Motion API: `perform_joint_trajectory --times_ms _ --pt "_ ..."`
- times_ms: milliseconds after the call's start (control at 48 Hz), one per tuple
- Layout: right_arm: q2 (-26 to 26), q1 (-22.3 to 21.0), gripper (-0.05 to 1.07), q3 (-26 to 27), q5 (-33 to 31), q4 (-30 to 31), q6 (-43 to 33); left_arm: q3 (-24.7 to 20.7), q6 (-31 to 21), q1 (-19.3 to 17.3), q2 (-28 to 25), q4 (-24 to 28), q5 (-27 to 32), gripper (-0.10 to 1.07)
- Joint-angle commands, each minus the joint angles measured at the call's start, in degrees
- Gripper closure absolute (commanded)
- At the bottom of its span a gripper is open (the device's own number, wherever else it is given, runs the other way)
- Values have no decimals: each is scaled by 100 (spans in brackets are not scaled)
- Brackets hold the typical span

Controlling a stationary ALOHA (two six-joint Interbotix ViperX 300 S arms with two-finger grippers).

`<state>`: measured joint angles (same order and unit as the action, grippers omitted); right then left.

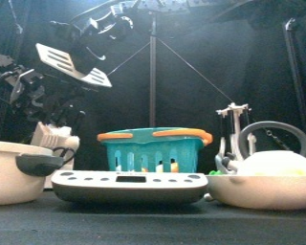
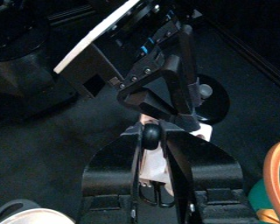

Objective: Pull out cleaver

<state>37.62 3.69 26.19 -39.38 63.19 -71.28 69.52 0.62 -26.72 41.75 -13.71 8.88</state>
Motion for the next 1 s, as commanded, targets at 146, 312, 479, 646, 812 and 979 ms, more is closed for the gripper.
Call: perform_joint_trajectory --times_ms 146,312,479,646,812,979 --pt "-176 0 47 299 -202 62 26 -70 9 -18 -18 9 26 17" --pt "-176 9 47 396 -290 123 26 -70 9 -18 -18 18 26 17" --pt "-237 35 47 387 -299 123 35 -53 9 -18 -18 18 26 16" --pt "-343 105 47 316 -343 202 35 -44 18 -18 -18 26 70 17" --pt "-554 141 47 62 -325 264 26 -53 18 -18 -18 26 114 17" --pt "-773 132 47 -193 -202 264 26 -53 18 -18 -18 26 114 17"
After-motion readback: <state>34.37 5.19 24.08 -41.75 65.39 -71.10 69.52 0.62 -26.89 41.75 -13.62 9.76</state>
